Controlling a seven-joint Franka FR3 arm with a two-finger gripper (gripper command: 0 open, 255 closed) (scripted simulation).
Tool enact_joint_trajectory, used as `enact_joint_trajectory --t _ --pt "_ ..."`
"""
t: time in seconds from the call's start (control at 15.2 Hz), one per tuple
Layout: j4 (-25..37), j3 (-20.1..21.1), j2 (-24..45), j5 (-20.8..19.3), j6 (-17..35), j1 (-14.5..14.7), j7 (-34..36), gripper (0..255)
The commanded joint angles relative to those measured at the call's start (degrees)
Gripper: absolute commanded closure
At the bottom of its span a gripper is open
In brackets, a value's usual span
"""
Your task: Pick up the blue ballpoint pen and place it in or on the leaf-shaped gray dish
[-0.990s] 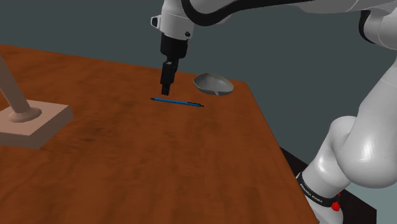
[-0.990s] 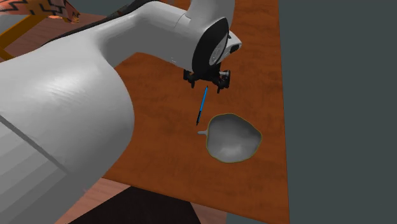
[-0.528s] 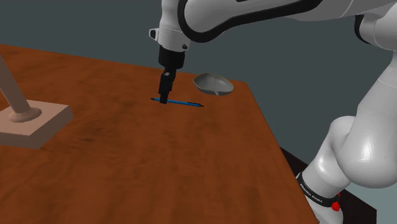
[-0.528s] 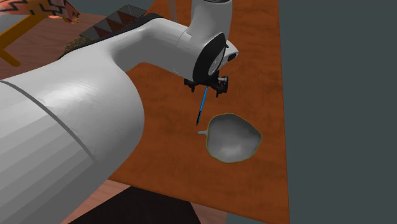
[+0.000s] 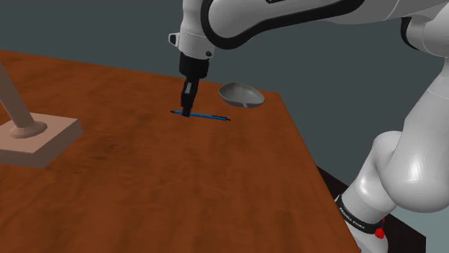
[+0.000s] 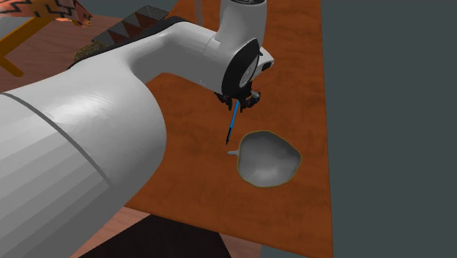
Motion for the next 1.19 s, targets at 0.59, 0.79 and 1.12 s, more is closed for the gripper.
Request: enact_joint_trajectory --t 0.59,0.79,1.12 --pt "1.21 0.0 -0.27 0.04 -1.47 -0.01 0.02 255" --pt "3.18 -0.01 -0.55 0.07 -3.72 -0.03 0.07 255" --pt "6.75 -0.01 -0.79 0.08 -7.51 -0.04 0.2 255"
